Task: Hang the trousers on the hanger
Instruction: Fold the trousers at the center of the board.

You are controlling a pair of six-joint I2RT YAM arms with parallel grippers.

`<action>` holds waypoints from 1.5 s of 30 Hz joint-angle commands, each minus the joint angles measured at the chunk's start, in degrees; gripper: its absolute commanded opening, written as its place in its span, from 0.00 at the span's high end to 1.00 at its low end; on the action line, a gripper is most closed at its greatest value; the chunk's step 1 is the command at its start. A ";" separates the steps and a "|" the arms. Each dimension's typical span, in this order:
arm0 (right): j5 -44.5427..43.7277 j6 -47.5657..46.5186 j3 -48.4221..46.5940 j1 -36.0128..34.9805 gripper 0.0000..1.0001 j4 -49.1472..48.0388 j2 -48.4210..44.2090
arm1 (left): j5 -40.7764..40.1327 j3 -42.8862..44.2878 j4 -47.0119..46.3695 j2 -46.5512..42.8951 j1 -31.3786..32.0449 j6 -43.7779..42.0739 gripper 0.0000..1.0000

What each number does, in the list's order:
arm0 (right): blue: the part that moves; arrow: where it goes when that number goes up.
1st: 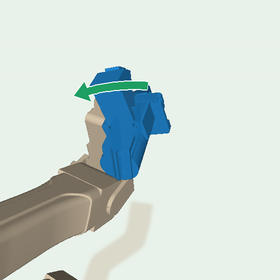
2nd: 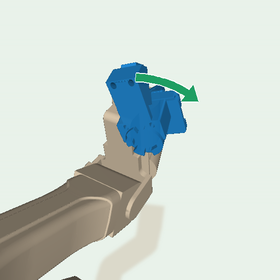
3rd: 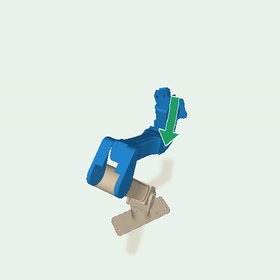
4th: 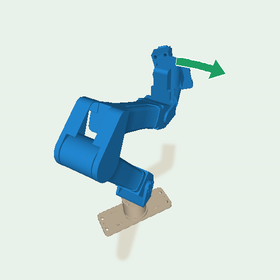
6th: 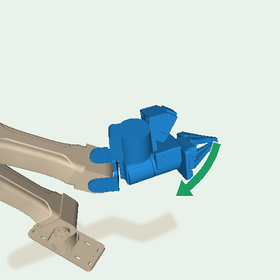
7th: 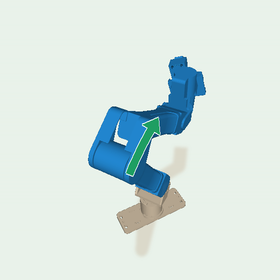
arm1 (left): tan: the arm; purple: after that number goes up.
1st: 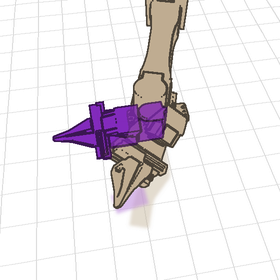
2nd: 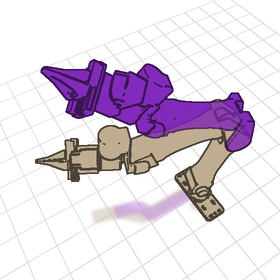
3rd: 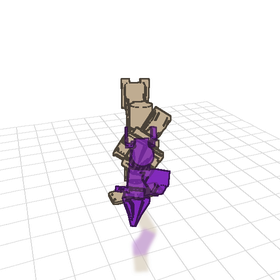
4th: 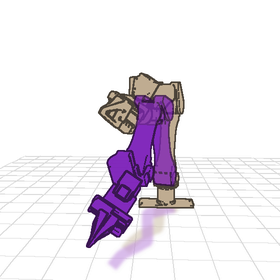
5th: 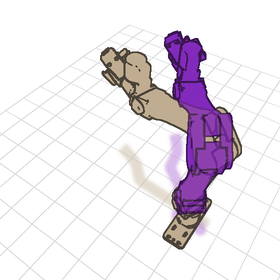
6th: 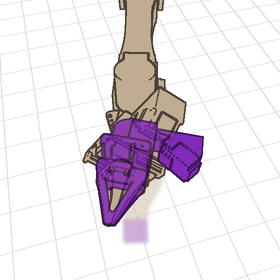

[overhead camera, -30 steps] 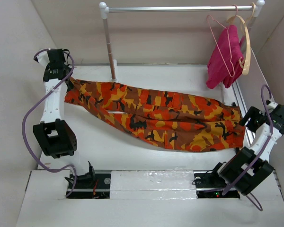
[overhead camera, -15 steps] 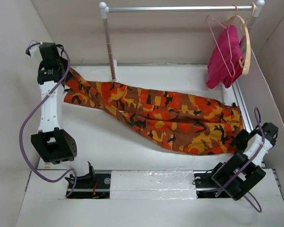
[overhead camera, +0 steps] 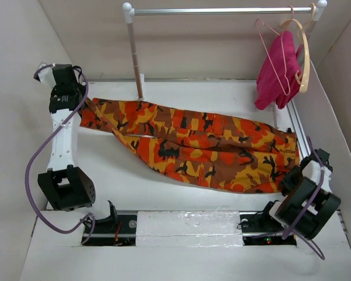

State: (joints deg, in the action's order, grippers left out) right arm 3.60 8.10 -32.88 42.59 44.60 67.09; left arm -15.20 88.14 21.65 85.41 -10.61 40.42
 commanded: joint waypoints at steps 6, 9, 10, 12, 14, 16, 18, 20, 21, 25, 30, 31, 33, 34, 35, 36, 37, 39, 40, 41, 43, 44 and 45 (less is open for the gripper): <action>-1.83 -3.25 -6.48 -4.44 1.00 -2.07 8.06 | -7.03 -7.10 -0.03 -7.61 -0.73 -2.98 1.00; -0.61 -12.27 -7.72 -3.92 1.00 1.17 2.71 | -7.65 -8.07 1.46 -8.94 -0.73 -3.24 1.00; -0.17 -14.06 -9.11 -3.22 1.00 2.76 0.87 | -8.52 -7.72 2.07 -9.03 -0.73 -3.42 1.00; 2.71 -17.66 -11.57 -4.61 1.00 8.45 -0.38 | -10.01 -7.28 4.27 -9.20 -0.73 -4.21 1.00; 3.26 -17.94 -15.00 -8.37 1.00 11.03 -0.99 | -13.35 -6.40 6.03 -9.20 -0.73 -5.18 1.00; 7.35 -18.46 -15.11 -9.45 1.00 8.59 0.40 | -14.94 -5.96 5.69 -9.38 -0.73 -6.14 1.00; 10.89 -19.25 -17.38 -7.18 1.00 5.34 3.38 | -16.17 -4.30 5.59 -6.77 -0.73 -6.32 1.00; 15.72 -18.91 -21.06 -5.33 1.00 3.83 8.91 | -18.02 1.49 8.21 -3.16 -0.73 -6.15 1.00; 18.18 -18.82 -26.13 -4.80 1.00 3.74 11.46 | -18.11 3.51 8.76 0.69 -0.73 -6.06 1.00; 27.33 -17.60 -39.51 -6.63 1.00 2.51 24.03 | -17.93 17.63 12.17 10.81 -0.73 -6.59 1.00; 31.73 -14.87 -50.86 -8.22 1.00 1.54 37.22 | -17.41 28.40 13.77 23.20 -0.73 -7.81 1.00; 33.22 -14.87 -54.53 -9.01 1.00 1.63 39.06 | -17.23 29.45 13.25 24.36 -0.73 -7.90 1.00; 33.23 -15.83 -59.20 -9.80 1.00 4.07 45.63 | -16.97 30.42 13.06 28.47 -0.73 -8.78 1.00; 33.75 -16.09 -63.92 -10.68 1.00 4.61 47.59 | -16.97 32.60 13.59 29.98 -0.73 -8.70 1.00; 33.93 -16.18 -66.32 -10.68 1.00 5.23 49.43 | -16.71 33.84 13.77 31.21 -0.73 -8.96 1.00; 33.85 -15.40 -68.43 -11.21 1.00 6.02 52.76 | -16.62 36.12 13.77 33.49 -0.73 -8.96 1.00; 34.89 -14.70 -70.11 -11.21 1.00 5.59 54.01 | -16.79 37.27 13.77 34.55 -0.73 -9.22 1.00; 36.39 -12.06 -74.15 -11.74 1.00 4.18 56.48 | -17.14 39.57 14.12 36.84 -0.73 -9.22 1.00; 37.53 -11.10 -75.12 -11.74 1.00 3.40 58.31 | -17.58 40.96 14.21 37.28 -0.73 -9.14 1.00; 38.23 -9.78 -75.48 -11.74 1.00 2.08 58.85 | -17.84 41.41 14.04 37.64 -0.73 -9.05 1.00; 40.16 -4.69 -73.83 -11.74 1.00 -2.83 59.21 | -18.20 42.37 13.25 38.17 -0.73 -8.61 1.00; 41.22 -2.58 -72.16 -11.74 1.00 -6.16 58.77 | -18.20 42.73 12.90 38.17 -0.73 -7.74 1.00; 42.53 1.27 -68.67 -11.74 1.00 -11.67 58.42 | -17.94 42.99 12.37 37.73 -0.73 -7.47 1.00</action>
State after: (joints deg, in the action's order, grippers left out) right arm 41.45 1.43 -103.61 30.33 46.78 127.44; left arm -30.52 126.54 36.49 126.19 -10.96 32.42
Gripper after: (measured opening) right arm 0.034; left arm 0.021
